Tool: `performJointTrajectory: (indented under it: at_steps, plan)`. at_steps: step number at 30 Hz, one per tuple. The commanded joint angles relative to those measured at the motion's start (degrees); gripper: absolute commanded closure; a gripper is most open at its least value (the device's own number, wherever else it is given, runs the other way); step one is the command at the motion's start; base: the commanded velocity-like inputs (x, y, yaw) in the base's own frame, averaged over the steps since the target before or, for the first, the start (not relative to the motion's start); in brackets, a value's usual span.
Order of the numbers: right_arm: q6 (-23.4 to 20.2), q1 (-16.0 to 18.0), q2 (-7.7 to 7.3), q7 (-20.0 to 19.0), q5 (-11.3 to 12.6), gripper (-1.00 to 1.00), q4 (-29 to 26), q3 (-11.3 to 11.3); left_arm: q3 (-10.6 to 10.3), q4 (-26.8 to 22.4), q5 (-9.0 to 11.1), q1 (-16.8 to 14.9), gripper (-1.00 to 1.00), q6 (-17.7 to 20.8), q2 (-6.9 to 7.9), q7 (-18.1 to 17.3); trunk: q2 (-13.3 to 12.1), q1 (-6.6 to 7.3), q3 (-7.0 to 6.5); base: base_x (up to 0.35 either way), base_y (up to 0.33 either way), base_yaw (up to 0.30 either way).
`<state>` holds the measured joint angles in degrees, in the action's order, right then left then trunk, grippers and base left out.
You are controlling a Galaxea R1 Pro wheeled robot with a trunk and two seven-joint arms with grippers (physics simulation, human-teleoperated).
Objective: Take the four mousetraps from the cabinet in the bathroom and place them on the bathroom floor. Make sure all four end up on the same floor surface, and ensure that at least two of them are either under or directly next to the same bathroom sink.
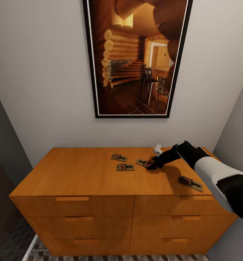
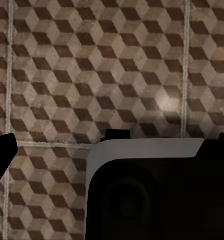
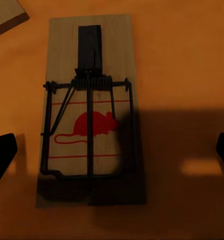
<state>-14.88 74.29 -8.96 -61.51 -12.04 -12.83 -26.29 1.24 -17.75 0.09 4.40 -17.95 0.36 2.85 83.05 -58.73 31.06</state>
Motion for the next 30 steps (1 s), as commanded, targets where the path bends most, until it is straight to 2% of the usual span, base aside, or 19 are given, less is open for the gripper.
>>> performJointTrajectory:
  at_steps: [1,30]
  plan:
    - [-0.6,0.0,-0.04,-0.3,-0.5,-1.00,-0.1,0.2,0.1,-0.1,0.0,0.0,-1.00,-0.1,-0.01,0.0,0.0,0.00,0.05,0.000,0.000,0.000]
    - [-0.4,0.0,-0.10,-0.3,-0.6,-1.00,0.1,0.2,0.1,0.0,0.0,0.0,-1.00,-0.1,-0.01,0.0,0.0,0.00,0.05,0.000,0.000,0.000]
